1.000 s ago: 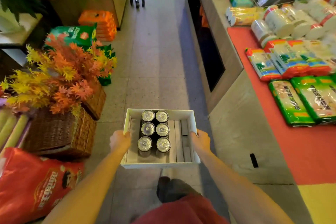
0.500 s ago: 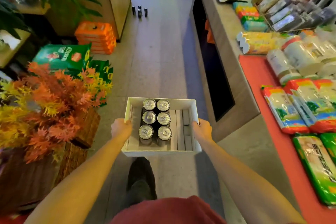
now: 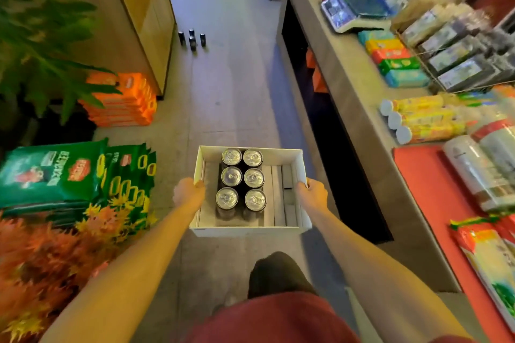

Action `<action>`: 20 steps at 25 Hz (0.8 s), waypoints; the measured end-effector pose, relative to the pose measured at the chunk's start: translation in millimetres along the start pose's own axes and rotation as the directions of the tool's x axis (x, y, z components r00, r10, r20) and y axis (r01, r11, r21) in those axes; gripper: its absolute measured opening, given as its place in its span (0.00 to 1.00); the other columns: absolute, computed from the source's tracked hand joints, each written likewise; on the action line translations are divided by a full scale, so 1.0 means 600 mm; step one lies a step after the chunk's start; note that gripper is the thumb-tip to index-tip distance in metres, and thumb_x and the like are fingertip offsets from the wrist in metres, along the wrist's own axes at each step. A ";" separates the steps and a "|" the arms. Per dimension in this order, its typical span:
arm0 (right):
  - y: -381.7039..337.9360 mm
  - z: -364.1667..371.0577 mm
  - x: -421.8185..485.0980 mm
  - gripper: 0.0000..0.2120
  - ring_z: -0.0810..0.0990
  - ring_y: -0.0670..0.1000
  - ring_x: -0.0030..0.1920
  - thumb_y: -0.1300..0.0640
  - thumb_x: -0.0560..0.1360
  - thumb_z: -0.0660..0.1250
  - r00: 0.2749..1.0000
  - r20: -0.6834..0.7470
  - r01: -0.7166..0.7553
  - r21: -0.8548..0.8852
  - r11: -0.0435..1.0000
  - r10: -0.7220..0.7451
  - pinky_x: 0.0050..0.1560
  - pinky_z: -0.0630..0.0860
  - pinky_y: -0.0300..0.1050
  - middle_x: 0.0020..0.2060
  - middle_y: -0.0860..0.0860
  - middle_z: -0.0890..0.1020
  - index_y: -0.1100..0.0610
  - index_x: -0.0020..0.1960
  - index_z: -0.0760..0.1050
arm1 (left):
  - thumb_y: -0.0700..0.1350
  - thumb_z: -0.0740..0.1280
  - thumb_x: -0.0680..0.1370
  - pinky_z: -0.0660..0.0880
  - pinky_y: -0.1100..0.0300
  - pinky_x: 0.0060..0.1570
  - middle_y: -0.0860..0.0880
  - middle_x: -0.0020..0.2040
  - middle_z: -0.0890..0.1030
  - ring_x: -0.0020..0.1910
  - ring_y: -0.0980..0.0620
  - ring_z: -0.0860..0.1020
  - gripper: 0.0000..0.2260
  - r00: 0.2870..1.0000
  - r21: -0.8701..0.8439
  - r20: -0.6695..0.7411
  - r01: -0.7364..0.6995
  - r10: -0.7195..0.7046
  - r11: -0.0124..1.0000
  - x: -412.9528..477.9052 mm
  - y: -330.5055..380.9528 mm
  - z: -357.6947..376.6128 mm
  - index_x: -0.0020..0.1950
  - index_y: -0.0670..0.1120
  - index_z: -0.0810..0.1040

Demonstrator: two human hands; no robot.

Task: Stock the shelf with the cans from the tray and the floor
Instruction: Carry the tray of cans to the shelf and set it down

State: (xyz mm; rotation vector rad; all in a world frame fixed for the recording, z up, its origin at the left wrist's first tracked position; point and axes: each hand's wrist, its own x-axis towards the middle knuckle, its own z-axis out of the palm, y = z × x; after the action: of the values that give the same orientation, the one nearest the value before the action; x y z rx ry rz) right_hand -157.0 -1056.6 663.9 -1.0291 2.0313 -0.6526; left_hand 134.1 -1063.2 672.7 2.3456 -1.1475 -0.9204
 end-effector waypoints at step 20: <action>-0.648 0.039 0.849 0.20 0.64 0.46 0.28 0.63 0.79 0.59 0.989 0.078 0.134 -0.077 0.988 -0.128 0.25 0.59 0.39 0.28 0.48 0.67 0.52 0.30 0.62 | 0.43 0.60 0.82 0.75 0.43 0.61 0.34 0.63 0.77 0.62 0.34 0.76 0.17 0.997 -0.185 -0.055 0.045 -0.056 0.982 0.804 0.633 0.024 0.67 0.34 0.73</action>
State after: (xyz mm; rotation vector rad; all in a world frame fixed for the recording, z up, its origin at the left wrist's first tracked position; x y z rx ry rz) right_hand -164.0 -1694.9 725.3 -1.2258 1.9531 -0.5950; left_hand 131.7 -1677.1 691.3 2.2457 -0.9411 -0.9242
